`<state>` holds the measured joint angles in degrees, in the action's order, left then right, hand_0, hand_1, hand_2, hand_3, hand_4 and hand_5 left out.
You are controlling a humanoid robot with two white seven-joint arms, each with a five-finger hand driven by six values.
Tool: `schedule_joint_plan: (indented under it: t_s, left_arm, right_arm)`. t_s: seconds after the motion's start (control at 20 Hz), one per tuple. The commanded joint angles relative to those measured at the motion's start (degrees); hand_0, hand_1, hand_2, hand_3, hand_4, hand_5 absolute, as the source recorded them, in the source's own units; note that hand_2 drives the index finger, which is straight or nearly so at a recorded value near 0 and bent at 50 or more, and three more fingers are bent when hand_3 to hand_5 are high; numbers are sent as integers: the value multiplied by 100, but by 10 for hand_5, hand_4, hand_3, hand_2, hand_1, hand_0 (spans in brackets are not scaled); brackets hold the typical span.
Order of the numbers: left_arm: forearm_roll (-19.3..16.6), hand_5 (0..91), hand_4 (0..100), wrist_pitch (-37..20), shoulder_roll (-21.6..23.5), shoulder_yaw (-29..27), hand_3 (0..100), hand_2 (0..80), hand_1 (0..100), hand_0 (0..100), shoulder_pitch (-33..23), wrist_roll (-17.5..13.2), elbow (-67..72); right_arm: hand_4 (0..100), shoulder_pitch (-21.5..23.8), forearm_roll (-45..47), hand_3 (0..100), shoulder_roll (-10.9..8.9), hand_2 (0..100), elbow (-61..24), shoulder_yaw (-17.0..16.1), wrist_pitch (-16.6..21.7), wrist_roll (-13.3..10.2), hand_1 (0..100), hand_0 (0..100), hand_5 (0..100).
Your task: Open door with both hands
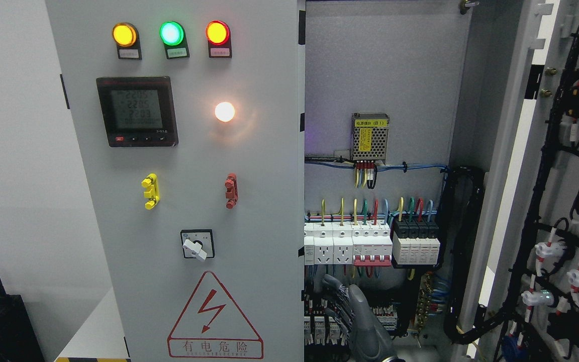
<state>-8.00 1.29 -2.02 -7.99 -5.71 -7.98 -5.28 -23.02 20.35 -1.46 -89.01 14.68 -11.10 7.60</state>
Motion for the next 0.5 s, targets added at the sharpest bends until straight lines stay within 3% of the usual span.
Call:
schedule_joint_plan:
  t_s: [0.0,0.45]
  left_arm:
    - [0,0,29,2,0,0,0,0,0,0,0,-2,0]
    - [0,0,29,2,0,0,0,0,0,0,0,-2,0]
  right_arm:
    - [0,-123,267,0,-92,0,244,26,-59,-4,0,0,0]
    - [0,-246,294,0,-109,0,235,132,-68,14,0,0,0]
